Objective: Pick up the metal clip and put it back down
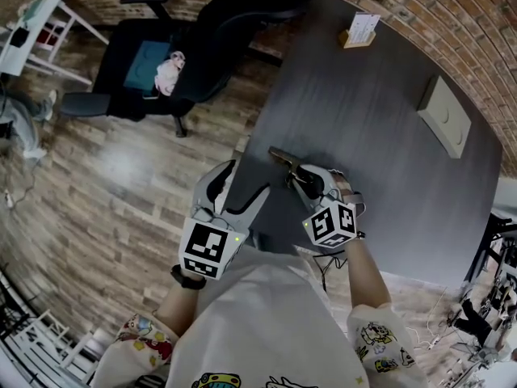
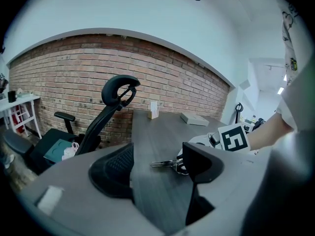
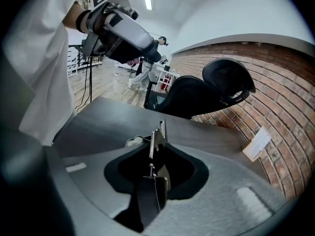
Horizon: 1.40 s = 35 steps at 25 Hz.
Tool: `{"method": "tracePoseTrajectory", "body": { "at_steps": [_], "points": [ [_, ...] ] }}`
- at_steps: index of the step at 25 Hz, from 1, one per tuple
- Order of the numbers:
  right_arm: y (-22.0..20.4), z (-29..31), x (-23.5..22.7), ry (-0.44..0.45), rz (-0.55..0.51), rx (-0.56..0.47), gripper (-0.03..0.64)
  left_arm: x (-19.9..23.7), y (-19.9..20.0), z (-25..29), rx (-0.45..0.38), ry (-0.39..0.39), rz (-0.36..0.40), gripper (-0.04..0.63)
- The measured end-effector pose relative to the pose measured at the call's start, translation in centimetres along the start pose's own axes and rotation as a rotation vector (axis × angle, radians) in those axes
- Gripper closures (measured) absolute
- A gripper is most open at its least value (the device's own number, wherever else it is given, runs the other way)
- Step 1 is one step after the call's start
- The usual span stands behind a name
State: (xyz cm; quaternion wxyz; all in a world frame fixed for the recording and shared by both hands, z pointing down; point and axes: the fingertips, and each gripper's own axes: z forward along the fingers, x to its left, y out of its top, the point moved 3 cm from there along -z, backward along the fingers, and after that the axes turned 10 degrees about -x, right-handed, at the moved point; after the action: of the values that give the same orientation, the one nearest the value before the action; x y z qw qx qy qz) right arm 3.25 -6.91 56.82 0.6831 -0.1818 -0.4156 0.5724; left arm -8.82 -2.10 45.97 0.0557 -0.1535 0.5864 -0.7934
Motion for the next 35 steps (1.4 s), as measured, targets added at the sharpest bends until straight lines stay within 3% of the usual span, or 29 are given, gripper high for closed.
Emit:
{"method": "tracePoseTrajectory", "body": {
  "at_steps": [16,25,35],
  "points": [
    [2.4,-3.6,-4.0,-0.165,0.03,-0.041,0.525,0.1,3.3,0.3,-0.06,-0.017,0.039,0.282],
    [4.7,-8.1,-8.0,-0.362,0.067,-0.102,0.525,-0.1,7.0,1.4,-0.146,-0.068,0.099,0.313],
    [7.0,-14.6,-10.6,-0.591,0.212,-0.219,0.526,-2.3,10.9,2.8,-0.213,-0.196,0.145,0.364]
  ]
}}
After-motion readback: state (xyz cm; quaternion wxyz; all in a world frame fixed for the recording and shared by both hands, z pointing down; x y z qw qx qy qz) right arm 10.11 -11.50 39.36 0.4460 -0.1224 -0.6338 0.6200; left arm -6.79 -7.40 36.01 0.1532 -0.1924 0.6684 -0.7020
